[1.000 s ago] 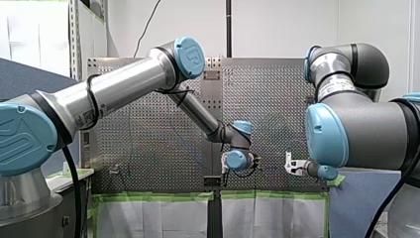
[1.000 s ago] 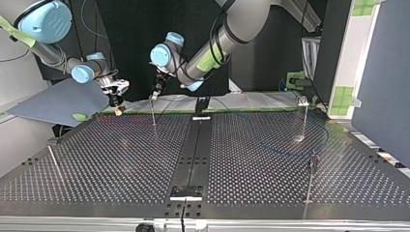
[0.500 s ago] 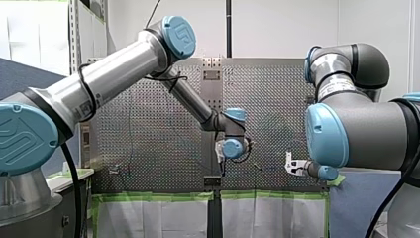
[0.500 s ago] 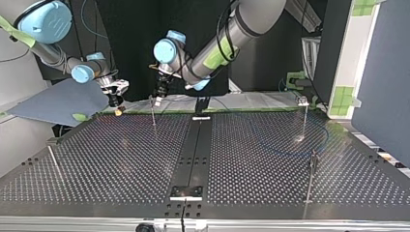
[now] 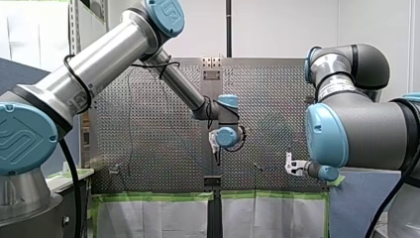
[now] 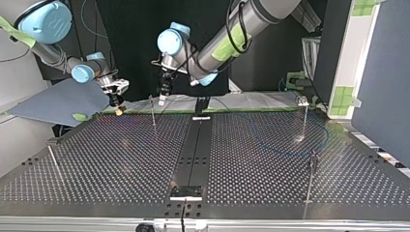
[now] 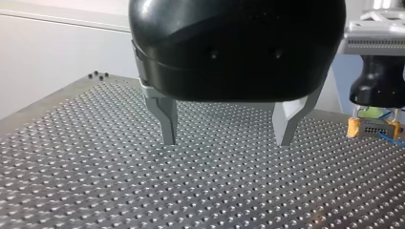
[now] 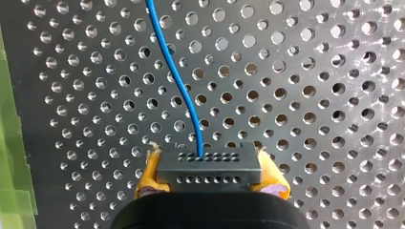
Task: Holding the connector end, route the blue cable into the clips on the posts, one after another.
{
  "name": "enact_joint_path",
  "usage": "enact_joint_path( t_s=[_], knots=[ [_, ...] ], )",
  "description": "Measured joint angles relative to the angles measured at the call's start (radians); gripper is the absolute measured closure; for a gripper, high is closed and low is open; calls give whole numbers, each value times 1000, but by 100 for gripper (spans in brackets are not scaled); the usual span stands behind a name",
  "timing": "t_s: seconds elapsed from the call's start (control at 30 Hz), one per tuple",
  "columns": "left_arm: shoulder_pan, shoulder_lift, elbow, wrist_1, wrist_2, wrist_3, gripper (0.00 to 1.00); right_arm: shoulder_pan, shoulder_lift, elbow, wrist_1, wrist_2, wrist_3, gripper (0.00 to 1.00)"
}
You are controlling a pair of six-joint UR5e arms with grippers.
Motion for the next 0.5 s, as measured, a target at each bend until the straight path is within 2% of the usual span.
enact_joint_path(
  t_s=[0.2,0.5],
  knots=[
    [4,57,-57,-23,-1,0,2,0,1,0,-1,-1,1,100],
    [5,126,-126,-25,-1,-4,2,0,3,0,-1,-5,0,100]
  ],
)
